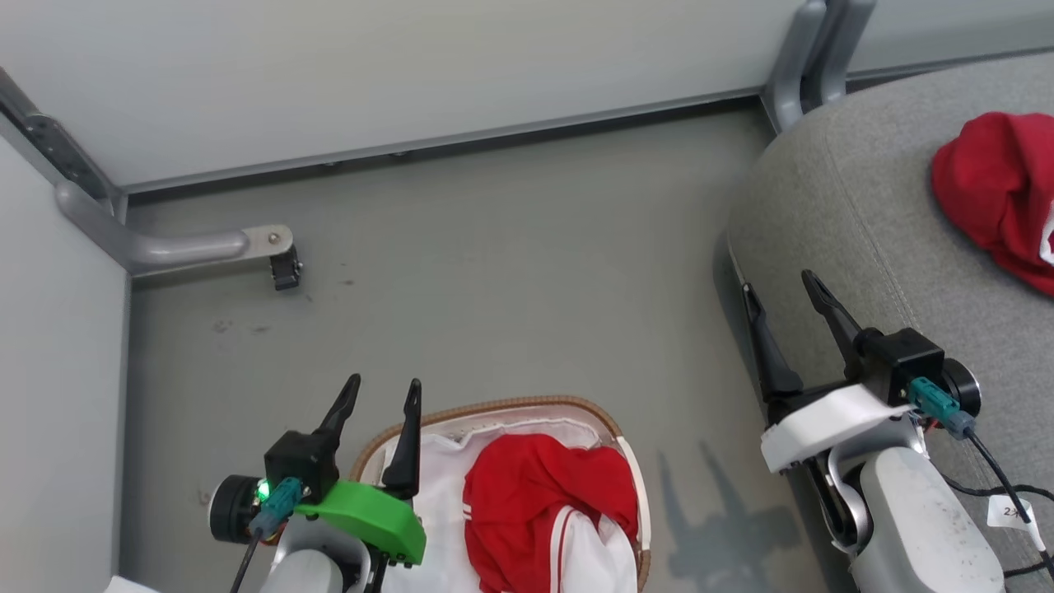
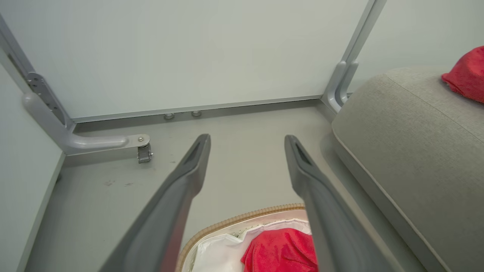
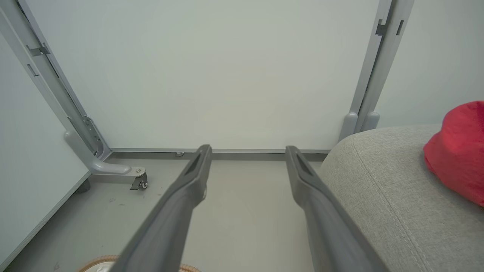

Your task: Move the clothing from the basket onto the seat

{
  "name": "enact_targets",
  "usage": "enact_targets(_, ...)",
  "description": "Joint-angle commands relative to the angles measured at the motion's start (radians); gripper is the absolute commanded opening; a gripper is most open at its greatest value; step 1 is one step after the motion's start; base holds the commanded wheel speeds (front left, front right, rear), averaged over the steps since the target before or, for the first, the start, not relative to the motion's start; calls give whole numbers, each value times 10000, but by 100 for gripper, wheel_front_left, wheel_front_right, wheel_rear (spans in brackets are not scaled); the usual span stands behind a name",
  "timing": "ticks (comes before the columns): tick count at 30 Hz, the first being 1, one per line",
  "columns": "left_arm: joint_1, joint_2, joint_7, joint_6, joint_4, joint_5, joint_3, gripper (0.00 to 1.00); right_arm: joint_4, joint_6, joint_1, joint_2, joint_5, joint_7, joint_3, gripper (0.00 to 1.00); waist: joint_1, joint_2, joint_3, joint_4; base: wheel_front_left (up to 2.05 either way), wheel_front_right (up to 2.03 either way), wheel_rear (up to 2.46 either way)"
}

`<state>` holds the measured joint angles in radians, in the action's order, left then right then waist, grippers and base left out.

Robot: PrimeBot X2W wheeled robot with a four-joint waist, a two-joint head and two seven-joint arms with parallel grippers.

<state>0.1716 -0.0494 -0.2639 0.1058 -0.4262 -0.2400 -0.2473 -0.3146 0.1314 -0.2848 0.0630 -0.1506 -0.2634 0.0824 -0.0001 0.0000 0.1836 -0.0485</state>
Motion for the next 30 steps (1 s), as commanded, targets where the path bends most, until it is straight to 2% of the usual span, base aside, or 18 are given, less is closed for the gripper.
enact_targets(1,379,-32,-7,44,-146,-95,-80,100,83,-14,-239,35,-81,-19,90,100,1,0,1067,-641,0,0,0)
enact_targets(15,2734,-45,-10,243,-2950,-401,-1268,100,767,-14,-1379,-65,-370,-18,354,100,1,0,3643,-1814,0,0,0)
enact_targets(30,4284,-48,-9,258,-5547,-1549,-2837,100,1227,-14,-1887,-108,-573,-19,379,100,1,0,5378,-1831,0,0,0)
